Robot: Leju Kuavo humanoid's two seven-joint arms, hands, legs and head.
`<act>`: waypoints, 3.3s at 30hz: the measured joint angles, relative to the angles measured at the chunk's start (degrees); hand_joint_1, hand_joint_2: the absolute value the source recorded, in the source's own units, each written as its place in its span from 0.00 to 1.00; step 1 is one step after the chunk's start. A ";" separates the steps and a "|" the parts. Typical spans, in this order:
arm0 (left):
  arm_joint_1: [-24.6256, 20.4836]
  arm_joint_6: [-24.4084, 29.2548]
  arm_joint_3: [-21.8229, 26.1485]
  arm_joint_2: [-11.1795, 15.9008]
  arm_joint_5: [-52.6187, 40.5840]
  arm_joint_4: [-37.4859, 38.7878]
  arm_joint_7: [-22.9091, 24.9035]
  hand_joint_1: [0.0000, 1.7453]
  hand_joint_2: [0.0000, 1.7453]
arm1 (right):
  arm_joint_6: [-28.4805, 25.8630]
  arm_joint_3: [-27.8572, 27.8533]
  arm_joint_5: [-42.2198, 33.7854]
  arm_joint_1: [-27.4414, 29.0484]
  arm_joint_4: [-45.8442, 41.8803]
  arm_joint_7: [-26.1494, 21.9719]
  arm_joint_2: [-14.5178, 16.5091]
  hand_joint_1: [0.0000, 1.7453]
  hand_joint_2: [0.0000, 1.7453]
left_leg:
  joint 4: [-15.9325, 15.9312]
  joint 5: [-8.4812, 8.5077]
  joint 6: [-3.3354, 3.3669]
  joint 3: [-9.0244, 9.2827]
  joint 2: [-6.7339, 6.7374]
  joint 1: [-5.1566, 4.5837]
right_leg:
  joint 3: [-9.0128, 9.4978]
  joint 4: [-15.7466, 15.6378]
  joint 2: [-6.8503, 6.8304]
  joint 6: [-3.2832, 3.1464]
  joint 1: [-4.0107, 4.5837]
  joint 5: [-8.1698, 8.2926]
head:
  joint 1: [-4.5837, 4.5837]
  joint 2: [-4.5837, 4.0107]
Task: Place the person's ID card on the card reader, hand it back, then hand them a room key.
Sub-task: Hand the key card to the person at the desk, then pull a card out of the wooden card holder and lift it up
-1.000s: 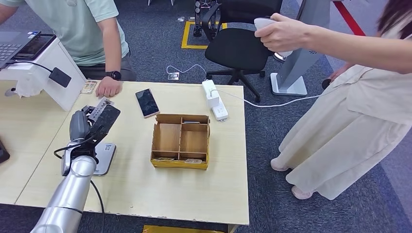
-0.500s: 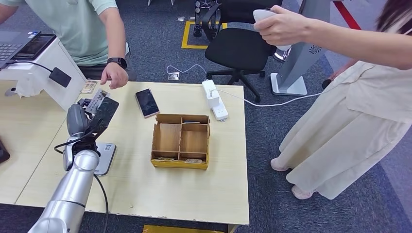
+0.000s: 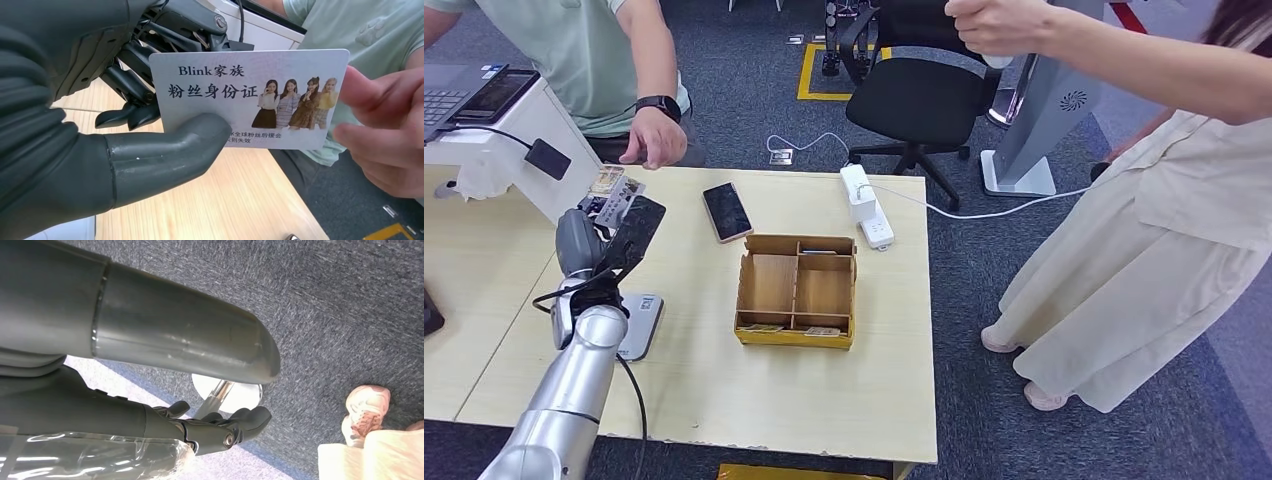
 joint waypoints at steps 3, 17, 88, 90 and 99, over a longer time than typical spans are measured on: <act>-0.55 1.53 0.00 -0.33 -0.50 0.07 -0.64 1.00 1.00 | 0.00 0.10 0.10 0.00 0.05 0.09 0.07 0.00 0.00 | 0.01 0.00 0.00 0.00 0.00 0.00 | 0.00 0.00 0.00 0.00 0.00 0.00 | 0.00 -0.01; -4.27 3.38 -1.63 -2.73 -2.03 1.18 -1.54 1.00 1.00 | 0.08 0.31 0.17 -0.02 0.09 0.48 0.18 0.00 0.00 | 0.01 0.00 0.00 -0.01 0.00 0.00 | 0.00 0.00 0.03 0.01 0.00 0.00 | 0.00 -0.01; 1.38 9.45 -3.16 -0.26 -6.78 -2.87 -5.49 0.00 1.00 | 0.08 1.38 -1.19 0.11 0.32 0.90 0.28 0.00 0.00 | 0.00 0.00 0.00 -0.06 0.00 0.00 | -0.02 0.00 0.00 0.01 0.00 0.00 | 0.01 -0.01; 2.30 10.12 -3.01 0.20 -7.33 -4.11 -5.91 0.00 1.00 | 0.09 1.38 -1.20 0.11 0.32 0.82 0.28 0.00 0.00 | 0.00 0.00 0.00 -0.07 -0.02 0.00 | -0.01 0.00 -0.01 0.01 0.00 0.00 | 0.01 -0.01; 7.37 13.77 -2.30 1.39 -11.20 -10.89 -9.39 0.00 1.00 | 0.06 1.38 -2.11 0.21 0.34 0.12 0.31 0.00 0.00 | 0.00 -0.01 0.01 -0.08 -0.02 0.00 | -0.01 0.00 -0.02 0.02 0.00 0.00 | 0.01 -0.01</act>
